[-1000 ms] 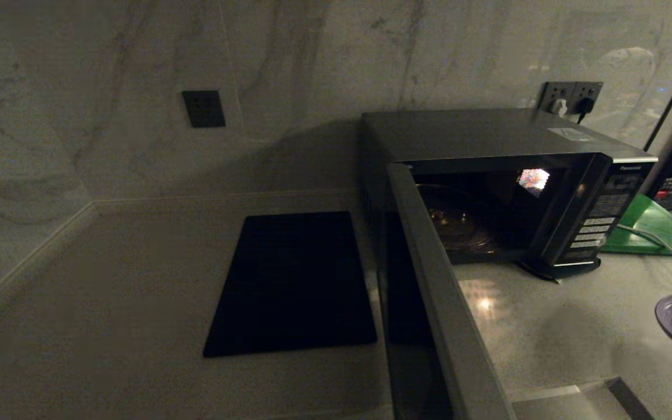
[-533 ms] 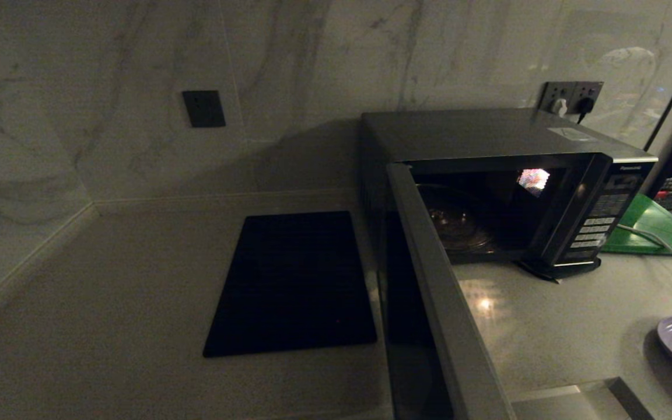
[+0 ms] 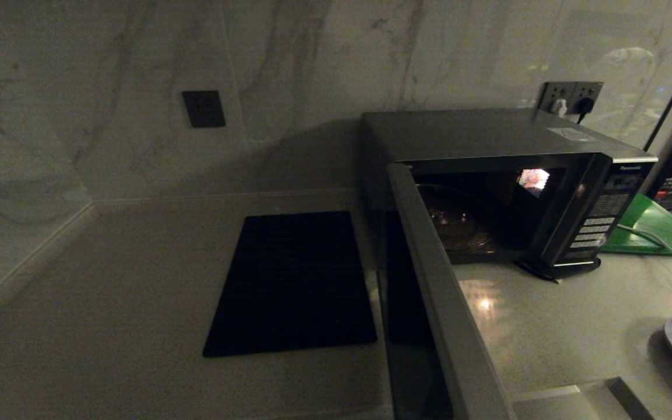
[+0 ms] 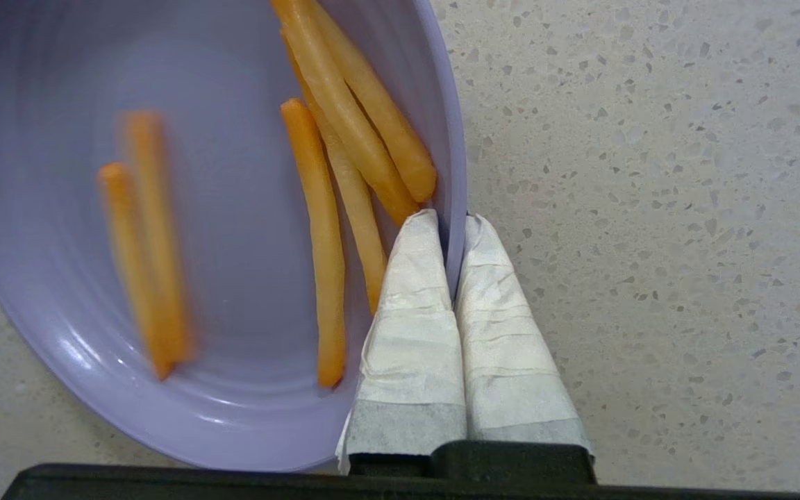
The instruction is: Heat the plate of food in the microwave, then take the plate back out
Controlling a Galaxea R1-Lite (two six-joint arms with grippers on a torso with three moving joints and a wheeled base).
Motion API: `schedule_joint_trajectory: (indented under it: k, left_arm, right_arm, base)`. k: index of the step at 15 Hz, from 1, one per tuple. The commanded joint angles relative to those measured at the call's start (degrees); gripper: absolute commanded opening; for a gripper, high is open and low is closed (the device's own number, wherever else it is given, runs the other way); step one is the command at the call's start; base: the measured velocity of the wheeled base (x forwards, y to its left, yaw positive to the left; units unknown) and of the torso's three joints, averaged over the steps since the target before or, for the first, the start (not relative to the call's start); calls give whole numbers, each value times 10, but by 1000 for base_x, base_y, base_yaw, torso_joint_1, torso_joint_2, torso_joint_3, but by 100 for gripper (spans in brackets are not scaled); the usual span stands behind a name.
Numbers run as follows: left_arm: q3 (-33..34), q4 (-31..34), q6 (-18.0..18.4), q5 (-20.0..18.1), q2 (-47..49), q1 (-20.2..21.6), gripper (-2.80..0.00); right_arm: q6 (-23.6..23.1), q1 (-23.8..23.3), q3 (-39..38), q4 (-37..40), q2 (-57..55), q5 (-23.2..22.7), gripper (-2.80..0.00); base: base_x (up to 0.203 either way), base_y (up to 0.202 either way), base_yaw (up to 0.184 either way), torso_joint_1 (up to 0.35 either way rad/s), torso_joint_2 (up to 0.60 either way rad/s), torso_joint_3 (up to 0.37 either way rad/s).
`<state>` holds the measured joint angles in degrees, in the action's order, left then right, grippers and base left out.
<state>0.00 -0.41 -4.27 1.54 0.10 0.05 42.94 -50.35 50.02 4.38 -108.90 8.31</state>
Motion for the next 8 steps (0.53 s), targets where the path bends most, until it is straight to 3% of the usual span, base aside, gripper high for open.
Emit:
schedule_joint_trajectory:
  k: [1, 8]
  left_arm:
    - [0, 0, 0, 0, 0, 0, -280]
    - [0, 0, 0, 0, 0, 0, -280]
  right_arm:
    - [1, 0, 0, 1, -2, -9, 0]
    - [-3, -5, -4, 2, 23, -23, 0]
  base:
    - [0, 0, 0, 0, 0, 0]
    - [0, 0, 0, 0, 0, 0]
